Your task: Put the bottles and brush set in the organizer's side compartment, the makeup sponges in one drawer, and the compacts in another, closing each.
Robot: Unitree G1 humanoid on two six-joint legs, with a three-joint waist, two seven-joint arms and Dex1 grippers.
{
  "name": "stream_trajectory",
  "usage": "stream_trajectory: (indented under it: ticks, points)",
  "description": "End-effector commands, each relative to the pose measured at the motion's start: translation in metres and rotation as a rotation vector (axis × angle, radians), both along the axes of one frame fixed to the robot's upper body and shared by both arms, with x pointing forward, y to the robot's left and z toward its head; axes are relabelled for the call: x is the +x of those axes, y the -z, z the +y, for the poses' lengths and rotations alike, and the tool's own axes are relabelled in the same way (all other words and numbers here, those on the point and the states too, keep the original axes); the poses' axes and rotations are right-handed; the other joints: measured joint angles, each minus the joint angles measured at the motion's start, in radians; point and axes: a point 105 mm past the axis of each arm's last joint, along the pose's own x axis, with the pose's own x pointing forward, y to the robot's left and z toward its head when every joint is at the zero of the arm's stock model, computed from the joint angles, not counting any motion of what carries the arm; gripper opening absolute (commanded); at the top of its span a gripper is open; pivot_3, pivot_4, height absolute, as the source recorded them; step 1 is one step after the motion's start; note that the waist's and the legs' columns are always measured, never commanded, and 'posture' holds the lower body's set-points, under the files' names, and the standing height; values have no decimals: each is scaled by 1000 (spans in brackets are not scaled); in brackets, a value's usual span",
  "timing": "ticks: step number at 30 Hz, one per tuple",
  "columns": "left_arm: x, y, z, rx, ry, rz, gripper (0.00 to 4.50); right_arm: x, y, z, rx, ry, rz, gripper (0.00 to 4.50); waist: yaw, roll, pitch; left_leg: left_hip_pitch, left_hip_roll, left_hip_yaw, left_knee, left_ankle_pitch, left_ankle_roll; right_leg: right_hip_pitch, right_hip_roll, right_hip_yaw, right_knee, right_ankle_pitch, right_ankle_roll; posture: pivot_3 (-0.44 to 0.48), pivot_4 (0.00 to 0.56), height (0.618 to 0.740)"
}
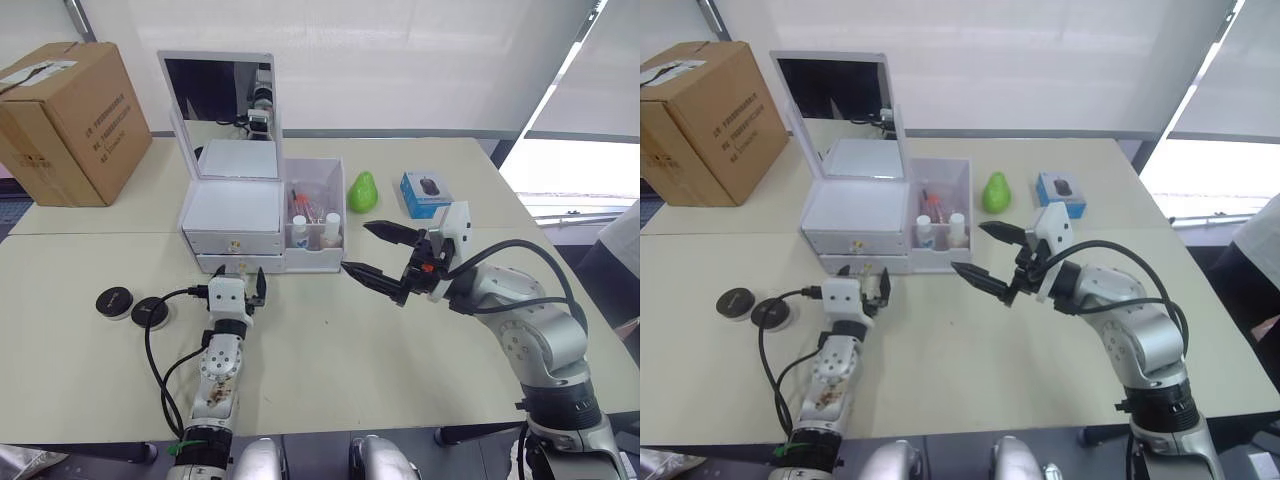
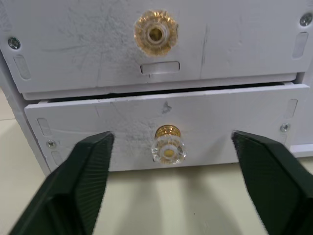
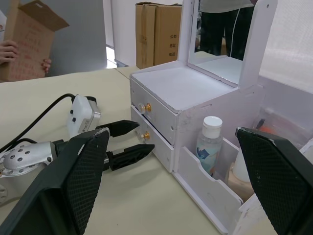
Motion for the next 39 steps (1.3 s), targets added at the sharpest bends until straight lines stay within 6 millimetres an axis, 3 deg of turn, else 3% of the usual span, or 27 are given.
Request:
stream_trajectory:
  ticks: [1,7,8,17,30,39]
  points:
    - [3,-8,-1,-11,4,-31,2636,-4,-16,-1,9,2,-64,4500,0,0,0,0,0,0,0,0,0,0,0,0,0,0,0,0,150,740]
    - [3,-5,-1,-15,9,-13,664,-5,-17,-1,11,6,-66,4500,0,0,0,0,0,0,0,0,0,0,0,0,0,0,0,0,150,740]
    - [4,-4,-2,-14,11,-6,545,-5,-17,-2,13,8,-68,4500,0,0,0,0,0,0,0,0,0,0,0,0,0,0,0,0,150,740]
    - [-4,2,-9,-12,75,30,545,-6,-17,-2,11,12,-68,4500,0,0,0,0,0,0,0,0,0,0,0,0,0,-1,1,0,150,740]
    - [-88,7,3,57,180,170,545,-6,-15,-6,-13,11,-54,4500,-2,5,0,0,1,1,0,0,0,-2,-2,0,0,-8,-3,0,150,740]
    - [-90,12,-2,15,176,200,545,-6,-16,-9,-28,10,-48,4500,0,6,0,0,0,1,0,0,0,-2,-2,0,-1,-9,-2,0,150,740]
